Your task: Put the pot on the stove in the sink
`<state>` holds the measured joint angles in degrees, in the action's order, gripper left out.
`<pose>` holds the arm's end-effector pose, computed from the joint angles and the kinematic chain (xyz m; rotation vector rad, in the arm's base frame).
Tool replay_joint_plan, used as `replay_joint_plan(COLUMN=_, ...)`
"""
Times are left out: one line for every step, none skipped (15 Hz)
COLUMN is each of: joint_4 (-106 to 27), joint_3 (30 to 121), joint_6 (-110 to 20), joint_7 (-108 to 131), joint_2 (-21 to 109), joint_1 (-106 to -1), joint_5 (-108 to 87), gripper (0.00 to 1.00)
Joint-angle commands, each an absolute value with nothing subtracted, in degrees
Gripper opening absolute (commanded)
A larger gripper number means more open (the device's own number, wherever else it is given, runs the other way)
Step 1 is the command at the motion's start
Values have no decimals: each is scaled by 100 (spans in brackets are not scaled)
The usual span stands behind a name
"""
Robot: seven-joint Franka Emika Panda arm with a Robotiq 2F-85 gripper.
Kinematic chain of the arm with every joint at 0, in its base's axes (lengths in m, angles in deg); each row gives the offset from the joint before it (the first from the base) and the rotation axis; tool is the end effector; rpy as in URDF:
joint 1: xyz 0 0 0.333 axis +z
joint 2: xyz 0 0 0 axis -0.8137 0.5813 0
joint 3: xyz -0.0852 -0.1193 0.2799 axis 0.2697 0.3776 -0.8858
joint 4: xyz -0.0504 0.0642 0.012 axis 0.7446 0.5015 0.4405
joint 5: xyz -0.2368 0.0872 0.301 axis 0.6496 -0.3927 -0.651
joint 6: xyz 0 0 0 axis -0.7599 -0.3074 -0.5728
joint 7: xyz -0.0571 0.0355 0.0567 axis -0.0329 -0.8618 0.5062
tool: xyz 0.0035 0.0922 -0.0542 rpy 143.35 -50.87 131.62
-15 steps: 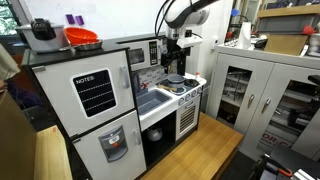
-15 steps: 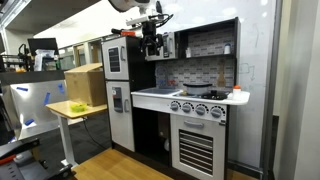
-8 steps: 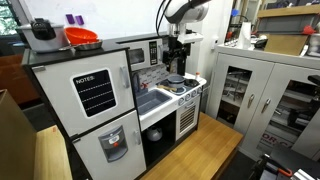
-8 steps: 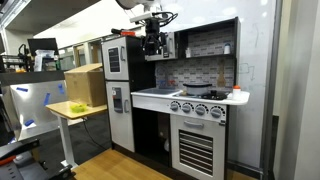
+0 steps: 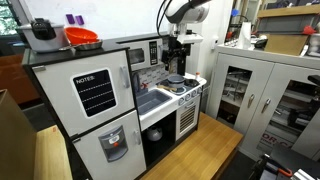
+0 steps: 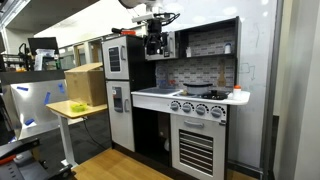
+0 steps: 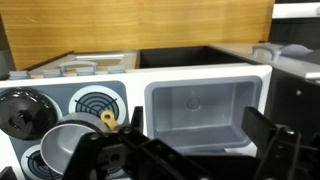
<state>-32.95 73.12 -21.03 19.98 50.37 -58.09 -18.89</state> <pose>0.6779 -0.0511 0.4447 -3.0643 0.0662 -0.0571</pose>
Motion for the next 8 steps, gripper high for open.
replay_joint_plan(joint_4=-3522, joint_3=7263, joint_6=-2874, joint_7=2034, joint_2=4888, joint_1=-6139, joint_5=-2683, gripper=100)
replay_joint_plan(joint_4=-3631, joint_3=7272, joint_6=-3170, joint_7=2059, joint_2=4831, joint_1=-6221, joint_5=-2885, gripper=100)
replay_joint_plan(joint_4=-3746, joint_3=7272, joint_6=-3520, joint_7=2117, joint_2=4788, joint_1=-6302, joint_5=-3075, gripper=100)
replay_joint_plan(joint_4=-3903, joint_3=7295, joint_6=-3865, joint_7=2308, joint_2=4724, joint_1=-6347, joint_5=-3076, gripper=100)
replay_joint_plan(joint_4=-4059, joint_3=7329, joint_6=-4155, joint_7=2491, joint_2=4650, joint_1=-6374, joint_5=-2980, gripper=100)
replay_joint_plan(joint_4=-4227, joint_3=7342, joint_6=-4383, joint_7=2676, joint_2=4568, joint_1=-6416, joint_5=-2904, gripper=100)
replay_joint_plan(joint_4=-4419, joint_3=7365, joint_6=-4540, joint_7=2890, joint_2=4471, joint_1=-6447, joint_5=-2790, gripper=100)
replay_joint_plan(joint_4=-4577, joint_3=7378, joint_6=-4600, joint_7=3153, joint_2=4390, joint_1=-6493, joint_5=-2696, gripper=100)
